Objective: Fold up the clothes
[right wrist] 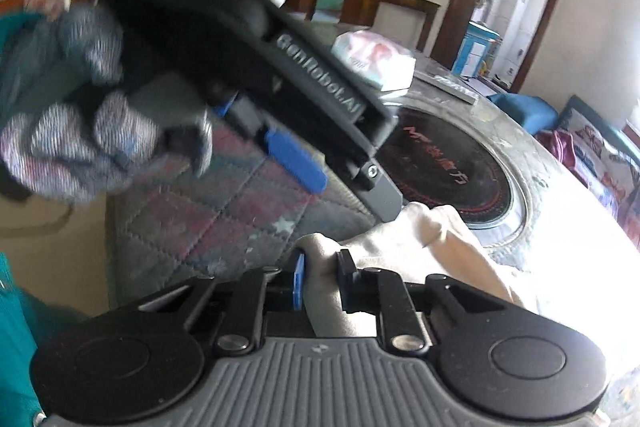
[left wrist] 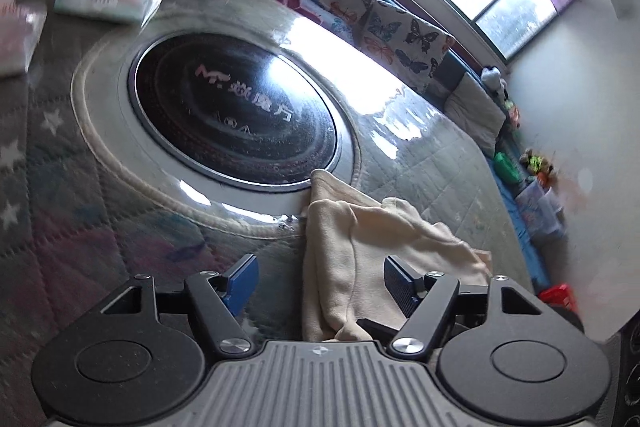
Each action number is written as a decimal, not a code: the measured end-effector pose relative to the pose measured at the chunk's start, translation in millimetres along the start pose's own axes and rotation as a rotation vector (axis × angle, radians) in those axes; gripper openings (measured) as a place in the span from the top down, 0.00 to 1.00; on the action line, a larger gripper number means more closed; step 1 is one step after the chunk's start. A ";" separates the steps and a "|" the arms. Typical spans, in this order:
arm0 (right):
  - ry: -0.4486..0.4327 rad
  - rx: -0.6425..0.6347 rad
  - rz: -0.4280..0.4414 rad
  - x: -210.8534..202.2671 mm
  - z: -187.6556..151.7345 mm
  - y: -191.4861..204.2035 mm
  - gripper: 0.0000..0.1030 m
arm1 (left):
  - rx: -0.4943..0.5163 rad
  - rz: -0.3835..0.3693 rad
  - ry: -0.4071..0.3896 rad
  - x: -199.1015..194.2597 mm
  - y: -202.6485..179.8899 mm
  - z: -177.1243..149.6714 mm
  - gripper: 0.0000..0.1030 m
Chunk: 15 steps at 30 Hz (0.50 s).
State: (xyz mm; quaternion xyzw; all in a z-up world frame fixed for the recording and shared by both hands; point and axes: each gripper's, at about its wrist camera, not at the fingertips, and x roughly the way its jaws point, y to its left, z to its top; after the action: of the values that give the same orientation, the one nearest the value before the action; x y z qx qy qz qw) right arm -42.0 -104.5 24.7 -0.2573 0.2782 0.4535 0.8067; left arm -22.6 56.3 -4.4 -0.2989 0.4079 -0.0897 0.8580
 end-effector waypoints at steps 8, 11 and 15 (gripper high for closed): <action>-0.070 0.122 0.018 -21.5 1.0 -25.2 0.88 | -0.207 -0.061 0.034 15.8 5.4 -0.4 0.27; -0.084 0.143 0.026 -26.3 -0.7 -32.6 0.88 | -0.246 -0.077 0.053 23.2 5.8 -1.7 0.27; -0.095 0.158 0.035 -29.8 -4.2 -36.3 0.88 | -0.280 -0.101 0.056 29.2 7.2 -1.1 0.35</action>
State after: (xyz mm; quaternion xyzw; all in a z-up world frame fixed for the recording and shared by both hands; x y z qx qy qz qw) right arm -24.2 -141.4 47.9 -0.1662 0.2787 0.4558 0.8288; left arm -5.0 50.0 -28.1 -0.4333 0.4248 -0.0831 0.7905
